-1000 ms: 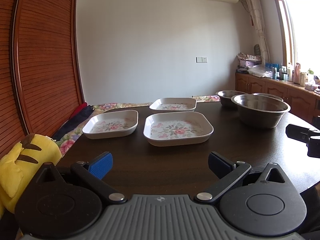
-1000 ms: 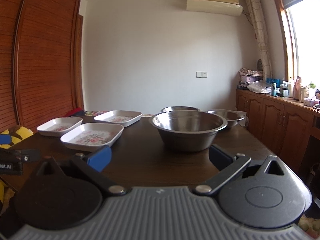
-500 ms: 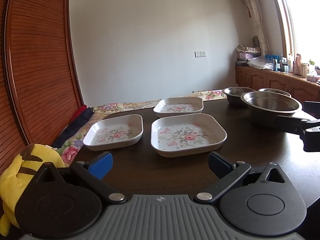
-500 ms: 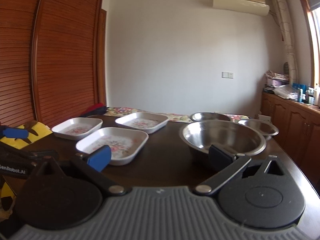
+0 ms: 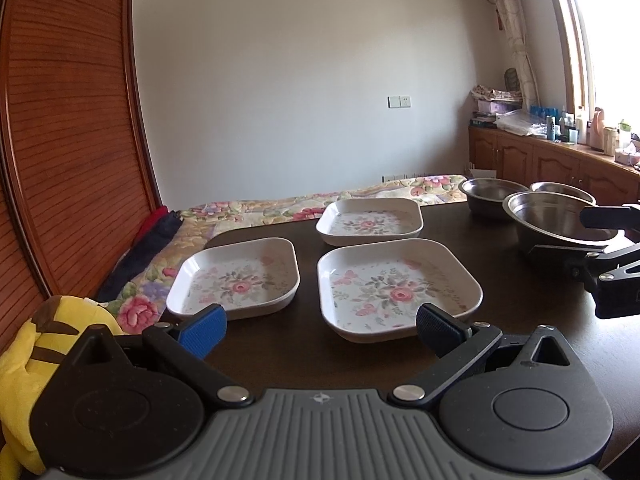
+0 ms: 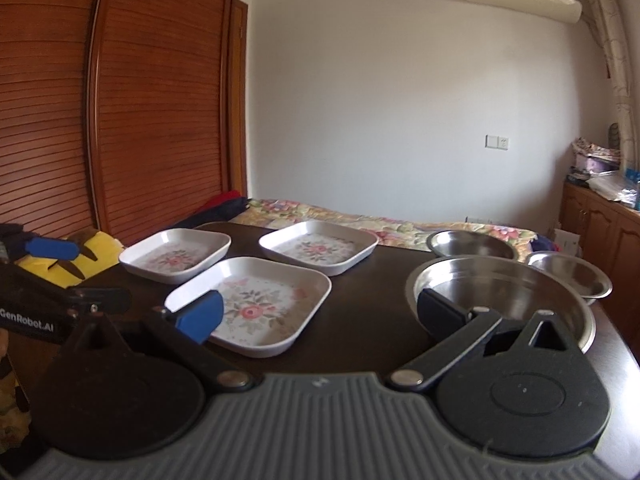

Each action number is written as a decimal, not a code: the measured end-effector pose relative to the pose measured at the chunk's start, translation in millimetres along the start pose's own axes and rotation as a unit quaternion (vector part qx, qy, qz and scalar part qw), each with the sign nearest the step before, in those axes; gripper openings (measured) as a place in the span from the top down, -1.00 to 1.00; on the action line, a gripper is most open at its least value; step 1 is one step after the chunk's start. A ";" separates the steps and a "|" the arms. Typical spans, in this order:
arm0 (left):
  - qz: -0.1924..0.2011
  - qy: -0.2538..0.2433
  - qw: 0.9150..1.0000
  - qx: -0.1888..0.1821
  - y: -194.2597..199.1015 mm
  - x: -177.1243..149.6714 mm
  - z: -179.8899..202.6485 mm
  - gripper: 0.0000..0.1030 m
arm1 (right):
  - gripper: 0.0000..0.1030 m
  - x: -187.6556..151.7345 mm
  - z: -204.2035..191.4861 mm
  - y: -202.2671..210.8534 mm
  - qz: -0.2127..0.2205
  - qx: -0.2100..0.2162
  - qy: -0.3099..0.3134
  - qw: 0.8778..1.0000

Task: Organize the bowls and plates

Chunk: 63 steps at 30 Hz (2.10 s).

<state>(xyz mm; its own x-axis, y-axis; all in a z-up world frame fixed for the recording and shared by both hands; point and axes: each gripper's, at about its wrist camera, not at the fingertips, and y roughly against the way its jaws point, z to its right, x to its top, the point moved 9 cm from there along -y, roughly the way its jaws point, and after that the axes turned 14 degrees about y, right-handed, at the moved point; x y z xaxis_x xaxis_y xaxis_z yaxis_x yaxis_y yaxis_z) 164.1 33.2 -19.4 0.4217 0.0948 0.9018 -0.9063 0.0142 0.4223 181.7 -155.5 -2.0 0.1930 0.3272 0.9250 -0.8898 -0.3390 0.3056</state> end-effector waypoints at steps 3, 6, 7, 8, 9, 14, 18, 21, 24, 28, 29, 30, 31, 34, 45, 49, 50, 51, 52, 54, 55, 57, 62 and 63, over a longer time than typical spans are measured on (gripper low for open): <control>-0.014 0.004 1.000 -0.006 -10.7 1.8 -2.5 -0.92 | -0.88 -0.2 0.5 -13.2 -0.012 0.019 -0.004 1.000; -0.026 0.005 1.000 -0.009 -21.5 2.3 -4.2 -0.81 | -0.73 -1.7 -0.5 -25.6 -0.027 0.039 -0.007 0.999; -0.030 0.004 1.000 -0.010 -25.1 2.4 -4.6 -0.79 | -0.73 -1.8 -1.3 -29.0 -0.031 0.044 -0.008 0.999; -0.033 0.004 0.999 -0.010 -28.4 2.7 -5.2 -0.76 | -0.72 -2.0 -2.1 -32.1 -0.034 0.048 -0.007 0.998; -0.036 0.005 0.999 -0.012 -31.7 3.0 -5.7 -0.72 | -0.69 -2.2 -2.9 -35.8 -0.038 0.052 -0.005 0.998; -0.048 0.009 0.999 -0.024 -45.2 4.2 -7.2 -0.47 | -0.57 -3.5 -4.8 -51.5 -0.062 0.074 -0.003 0.995; -0.061 0.021 0.997 -0.035 -57.3 5.1 -9.1 -0.23 | -0.38 -7.1 -1.1 -66.5 -0.085 0.093 -0.024 0.992; -0.066 0.018 0.997 -0.034 -65.6 6.7 -9.8 -0.13 | -0.31 -6.3 -2.3 -73.0 -0.090 0.091 -0.012 0.992; -0.077 0.019 0.996 -0.040 -74.3 6.9 -10.2 0.01 | -0.21 -3.3 -4.6 -75.9 -0.095 0.100 -0.012 0.990; -0.085 0.019 0.995 -0.044 -82.4 5.6 -10.3 0.10 | -0.11 -0.6 -8.5 -79.4 -0.094 0.096 0.012 0.991; -0.088 0.019 0.995 -0.045 -84.2 5.1 -10.3 0.15 | -0.09 -0.9 -8.8 -82.0 -0.097 0.095 0.016 0.991; -0.090 0.018 0.995 -0.046 -86.3 4.6 -10.6 0.17 | -0.04 -1.6 -9.7 -83.4 -0.100 0.096 0.019 0.990; -0.092 0.019 0.994 -0.046 -87.8 4.1 -11.0 0.17 | -0.02 -2.3 -10.8 -84.8 -0.103 0.097 0.021 0.990; -0.098 0.019 0.994 -0.047 -91.3 2.0 -12.5 0.22 | 0.05 -3.2 -15.5 -88.2 -0.108 0.095 0.036 0.989; -0.108 0.013 0.992 -0.060 -96.7 -1.4 -9.7 0.25 | 0.09 -12.7 -20.7 -96.9 -0.129 0.076 0.066 0.986; -0.114 0.012 0.991 -0.064 -100.0 -2.9 -7.4 0.26 | 0.09 -15.8 -23.1 -99.6 -0.138 0.079 0.067 0.985; -0.116 0.011 0.991 -0.065 -100.9 -3.6 -6.6 0.26 | 0.09 -16.4 -24.4 -99.5 -0.139 0.081 0.067 0.985; -0.118 0.010 0.991 -0.066 -101.9 -4.0 -5.9 0.26 | 0.09 -16.9 -25.2 -100.2 -0.141 0.081 0.068 0.984; -0.119 0.009 0.991 -0.067 -102.8 -4.4 -5.1 0.26 | 0.09 -16.8 -25.3 -100.5 -0.141 0.080 0.069 0.984; -0.122 0.005 0.990 -0.067 -104.7 -5.6 -3.4 0.26 | 0.11 -16.7 -24.7 -100.8 -0.141 0.081 0.067 0.984; -0.123 0.004 0.990 -0.068 -105.6 -6.1 -2.7 0.26 | 0.13 -16.9 -24.3 -100.9 -0.141 0.080 0.065 0.985; -0.126 0.005 0.990 -0.068 -107.5 -7.0 -2.3 0.27 | 0.14 -17.1 -24.3 -100.9 -0.141 0.079 0.066 0.985; -0.127 0.008 0.989 -0.069 -110.0 -5.9 -1.7 0.28 | 0.18 -17.4 -21.6 -102.2 -0.142 0.077 0.061 0.985; -0.127 0.008 0.989 -0.069 -110.7 -5.9 -1.5 0.28 | 0.18 -17.5 -20.8 -102.1 -0.142 0.074 0.061 0.985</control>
<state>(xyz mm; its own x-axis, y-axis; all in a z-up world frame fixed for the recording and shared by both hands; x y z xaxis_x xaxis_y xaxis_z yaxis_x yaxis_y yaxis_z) 261.9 32.6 -71.6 0.6373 0.0866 0.7657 -0.7664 0.1747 0.6182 260.6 -108.3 -54.1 0.3666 0.5283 0.7659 -0.7349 -0.3404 0.5866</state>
